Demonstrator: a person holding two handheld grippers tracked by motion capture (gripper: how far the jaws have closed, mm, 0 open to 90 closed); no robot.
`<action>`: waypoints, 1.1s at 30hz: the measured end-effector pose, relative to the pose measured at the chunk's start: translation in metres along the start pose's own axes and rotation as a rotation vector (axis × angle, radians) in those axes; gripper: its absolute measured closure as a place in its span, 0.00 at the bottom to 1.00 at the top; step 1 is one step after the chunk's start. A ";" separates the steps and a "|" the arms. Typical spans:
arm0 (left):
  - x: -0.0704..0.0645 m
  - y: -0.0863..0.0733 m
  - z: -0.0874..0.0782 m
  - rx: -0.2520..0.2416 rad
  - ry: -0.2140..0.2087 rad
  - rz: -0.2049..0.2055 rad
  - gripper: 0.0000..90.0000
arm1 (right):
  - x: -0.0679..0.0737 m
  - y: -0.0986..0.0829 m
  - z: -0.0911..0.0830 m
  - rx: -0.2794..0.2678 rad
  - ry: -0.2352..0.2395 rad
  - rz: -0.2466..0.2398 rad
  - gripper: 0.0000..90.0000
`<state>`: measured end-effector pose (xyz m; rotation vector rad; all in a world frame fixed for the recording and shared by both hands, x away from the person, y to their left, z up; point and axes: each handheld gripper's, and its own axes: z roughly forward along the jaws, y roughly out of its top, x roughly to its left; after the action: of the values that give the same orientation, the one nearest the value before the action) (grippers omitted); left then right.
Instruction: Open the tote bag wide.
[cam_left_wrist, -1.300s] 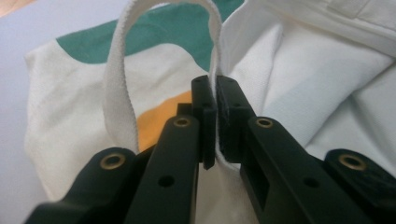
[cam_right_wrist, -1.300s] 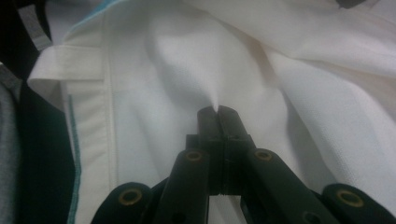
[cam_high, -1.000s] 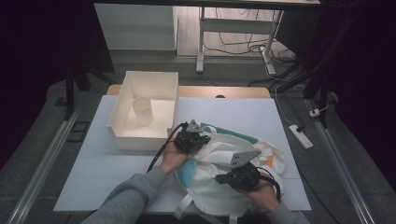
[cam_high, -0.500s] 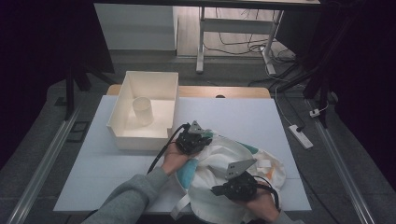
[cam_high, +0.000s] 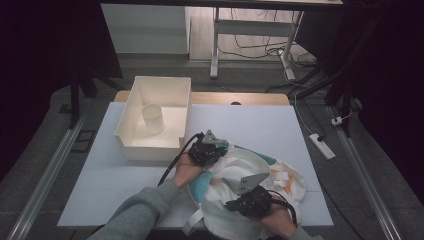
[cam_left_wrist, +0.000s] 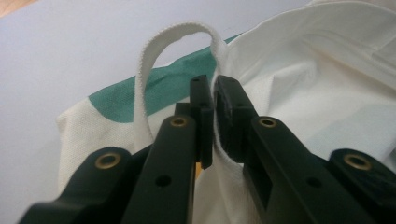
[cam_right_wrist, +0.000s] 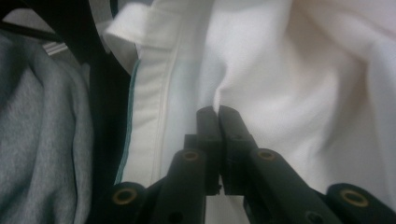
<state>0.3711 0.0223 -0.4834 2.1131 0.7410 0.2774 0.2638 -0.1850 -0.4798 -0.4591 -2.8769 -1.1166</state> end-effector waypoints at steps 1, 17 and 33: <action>0.001 0.000 0.000 0.000 -0.002 -0.002 0.92 | -0.001 0.001 -0.003 -0.023 -0.020 -0.005 0.80; 0.002 0.000 -0.001 -0.006 -0.009 -0.003 0.91 | -0.036 0.025 -0.037 -0.063 -0.293 0.019 0.50; -0.005 0.002 -0.015 -0.031 -0.079 0.033 0.75 | -0.053 0.006 -0.004 0.074 -0.315 0.043 0.71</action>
<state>0.3615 0.0282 -0.4724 2.0958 0.6527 0.2206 0.3160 -0.1978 -0.4796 -0.7523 -3.1411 -1.0081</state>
